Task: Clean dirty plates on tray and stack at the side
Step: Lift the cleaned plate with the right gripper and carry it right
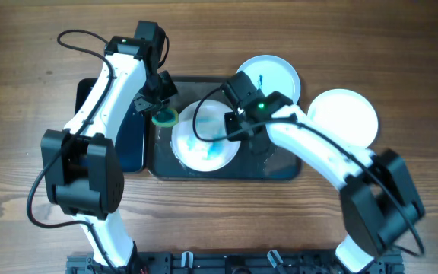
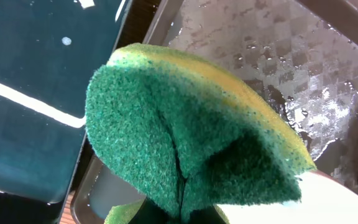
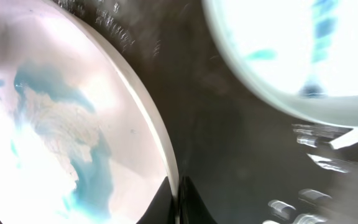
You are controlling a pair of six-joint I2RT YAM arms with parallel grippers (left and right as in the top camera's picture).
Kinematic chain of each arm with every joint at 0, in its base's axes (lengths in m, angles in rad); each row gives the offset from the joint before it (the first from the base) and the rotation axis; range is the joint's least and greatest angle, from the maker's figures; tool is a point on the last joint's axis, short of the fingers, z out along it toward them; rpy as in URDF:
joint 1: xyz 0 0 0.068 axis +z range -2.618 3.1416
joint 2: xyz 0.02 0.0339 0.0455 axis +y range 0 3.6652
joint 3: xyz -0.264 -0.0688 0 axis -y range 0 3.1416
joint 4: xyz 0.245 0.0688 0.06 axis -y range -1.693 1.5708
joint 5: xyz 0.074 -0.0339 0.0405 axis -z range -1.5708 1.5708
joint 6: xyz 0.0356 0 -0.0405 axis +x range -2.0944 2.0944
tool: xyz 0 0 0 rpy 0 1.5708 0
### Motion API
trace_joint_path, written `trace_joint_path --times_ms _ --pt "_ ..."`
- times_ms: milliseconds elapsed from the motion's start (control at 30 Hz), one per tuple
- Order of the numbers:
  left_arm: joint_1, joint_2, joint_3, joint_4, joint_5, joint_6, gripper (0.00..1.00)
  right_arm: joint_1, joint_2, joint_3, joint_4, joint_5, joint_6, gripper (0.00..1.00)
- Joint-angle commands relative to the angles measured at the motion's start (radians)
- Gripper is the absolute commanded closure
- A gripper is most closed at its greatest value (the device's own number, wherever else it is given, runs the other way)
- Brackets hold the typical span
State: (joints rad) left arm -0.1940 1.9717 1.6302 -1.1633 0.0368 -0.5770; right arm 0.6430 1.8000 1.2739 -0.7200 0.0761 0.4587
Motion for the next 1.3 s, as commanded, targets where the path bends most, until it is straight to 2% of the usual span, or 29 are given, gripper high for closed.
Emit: trace_joint_path --times_ms 0,333,500,767,867,1000,1133,1267 --pt "0.0 -0.029 0.016 0.003 0.018 0.023 0.96 0.074 -0.087 0.001 -0.038 0.396 -0.013 0.96" --pt "0.0 -0.029 0.016 0.003 0.019 0.023 0.96 0.296 -0.182 0.001 -0.127 0.999 -0.016 0.96" --pt "0.0 -0.029 0.016 0.003 0.019 0.023 0.96 0.394 -0.183 0.001 -0.133 1.16 -0.101 0.96" --pt "0.0 -0.029 0.016 0.004 0.019 0.019 0.96 0.495 -0.184 0.001 -0.131 1.443 -0.124 0.96" --pt "0.0 -0.029 0.016 0.004 0.019 0.019 0.96 0.51 -0.184 0.001 -0.122 1.445 -0.186 0.96" --pt "0.0 -0.029 0.016 0.009 0.019 0.019 0.96 0.517 -0.184 0.0 -0.12 1.413 -0.193 0.96" --pt "0.0 -0.029 0.016 0.007 0.019 0.019 0.96 0.51 -0.184 0.0 -0.148 1.165 -0.183 0.96" --pt "0.0 -0.029 0.016 0.003 0.019 0.019 0.96 0.463 -0.184 0.0 -0.205 0.892 -0.006 0.96"
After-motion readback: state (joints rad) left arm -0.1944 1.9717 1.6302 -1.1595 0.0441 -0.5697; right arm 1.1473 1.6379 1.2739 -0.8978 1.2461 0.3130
